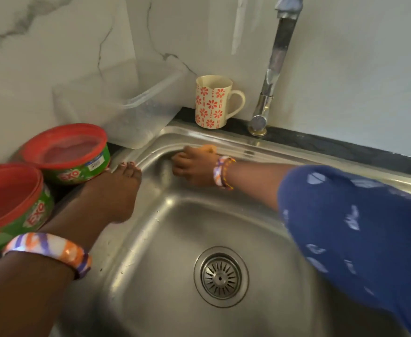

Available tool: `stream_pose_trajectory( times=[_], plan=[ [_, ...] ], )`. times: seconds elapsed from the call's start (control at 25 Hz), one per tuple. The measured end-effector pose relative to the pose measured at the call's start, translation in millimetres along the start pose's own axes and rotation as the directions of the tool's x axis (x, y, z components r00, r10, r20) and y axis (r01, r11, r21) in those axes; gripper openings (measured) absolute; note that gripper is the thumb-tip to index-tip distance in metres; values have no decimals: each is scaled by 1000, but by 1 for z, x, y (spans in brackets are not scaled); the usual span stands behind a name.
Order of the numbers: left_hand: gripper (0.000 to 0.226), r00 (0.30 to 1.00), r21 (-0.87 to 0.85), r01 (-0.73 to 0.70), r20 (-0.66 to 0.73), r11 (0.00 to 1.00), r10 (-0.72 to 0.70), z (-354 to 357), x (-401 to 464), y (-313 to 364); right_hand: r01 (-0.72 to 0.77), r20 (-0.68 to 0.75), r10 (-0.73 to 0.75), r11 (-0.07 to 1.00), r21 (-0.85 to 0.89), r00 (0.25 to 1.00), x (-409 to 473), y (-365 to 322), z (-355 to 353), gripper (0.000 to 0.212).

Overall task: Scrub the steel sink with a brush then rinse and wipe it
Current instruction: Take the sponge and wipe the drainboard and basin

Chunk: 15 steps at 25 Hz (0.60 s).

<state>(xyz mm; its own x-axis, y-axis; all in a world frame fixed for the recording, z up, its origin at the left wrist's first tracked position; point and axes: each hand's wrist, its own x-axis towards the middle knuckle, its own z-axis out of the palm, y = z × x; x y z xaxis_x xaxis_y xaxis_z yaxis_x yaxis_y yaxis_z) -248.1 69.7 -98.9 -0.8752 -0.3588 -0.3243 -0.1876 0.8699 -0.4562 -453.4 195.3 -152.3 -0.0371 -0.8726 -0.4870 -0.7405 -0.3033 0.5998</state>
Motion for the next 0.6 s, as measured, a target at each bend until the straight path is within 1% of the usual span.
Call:
stream_pose_trajectory(
  times=[0.04, 0.08, 0.12, 0.16, 0.2, 0.24, 0.28, 0.32, 0.36, 0.4, 0.44, 0.48, 0.52, 0.56, 0.6],
  plan=[
    [71, 1000, 1, 4, 3, 1000, -4, 0, 0, 1, 58, -71, -63, 995, -75, 995, 10, 8, -7, 35],
    [71, 1000, -2, 7, 6, 1000, -7, -1, 0, 1, 63, -76, -74, 988, -142, 994, 8, 3, -6, 33],
    [71, 1000, -5, 9, 11, 1000, -9, -1, -1, 1, 11, -116, -34, 981, -191, 993, -3, -6, -3, 24],
    [71, 1000, -8, 13, 11, 1000, -12, 0, -1, 1, -17, -120, -3, 985, -170, 993, -23, -5, 0, 13],
    [70, 1000, -11, 15, 8, 1000, -15, 0, -2, 2, -56, -151, 36, 989, -134, 988, -50, -9, 7, 13],
    [70, 1000, -18, 15, 1, 1000, -15, -1, -2, 2, -61, -74, 59, 998, -23, 996, -84, -17, 25, 21],
    [70, 1000, -30, 14, -3, 999, -14, -1, -2, 2, -112, -44, 116, 990, 91, 992, -119, -31, 41, 27],
    [70, 1000, -41, 10, -2, 999, -10, -2, -2, 1, -184, 49, 178, 971, 156, 983, -150, -44, 47, 30],
    [69, 1000, -51, 5, 2, 999, -5, -4, -3, 2, -190, 130, 175, 975, 111, 976, -169, -54, 50, 30],
    [69, 1000, -56, 1, 2, 998, -1, -4, -3, 3, -121, 152, 112, 991, 52, 982, -178, -59, 52, 29],
    [67, 1000, -57, 0, -5, 998, 0, -4, -4, 3, -52, 198, 54, 999, -13, 979, -177, -55, 54, 28],
    [66, 1000, -56, -5, -10, 998, 4, -5, -5, 2, -56, 199, 61, 998, -30, 978, -166, -47, 46, 27],
    [67, 1000, -53, -13, -11, 999, 12, -4, -4, 2, -118, 191, 113, 993, 16, 975, -148, -32, 29, 26],
    [68, 1000, -45, -17, -9, 999, 16, -4, -4, 1, -144, 185, 129, 987, 67, 974, -122, -14, 10, 24],
    [69, 1000, -31, -16, -4, 999, 16, -5, -3, 1, -129, 81, 128, 992, 12, 988, -93, -2, -6, 22]
  ],
)
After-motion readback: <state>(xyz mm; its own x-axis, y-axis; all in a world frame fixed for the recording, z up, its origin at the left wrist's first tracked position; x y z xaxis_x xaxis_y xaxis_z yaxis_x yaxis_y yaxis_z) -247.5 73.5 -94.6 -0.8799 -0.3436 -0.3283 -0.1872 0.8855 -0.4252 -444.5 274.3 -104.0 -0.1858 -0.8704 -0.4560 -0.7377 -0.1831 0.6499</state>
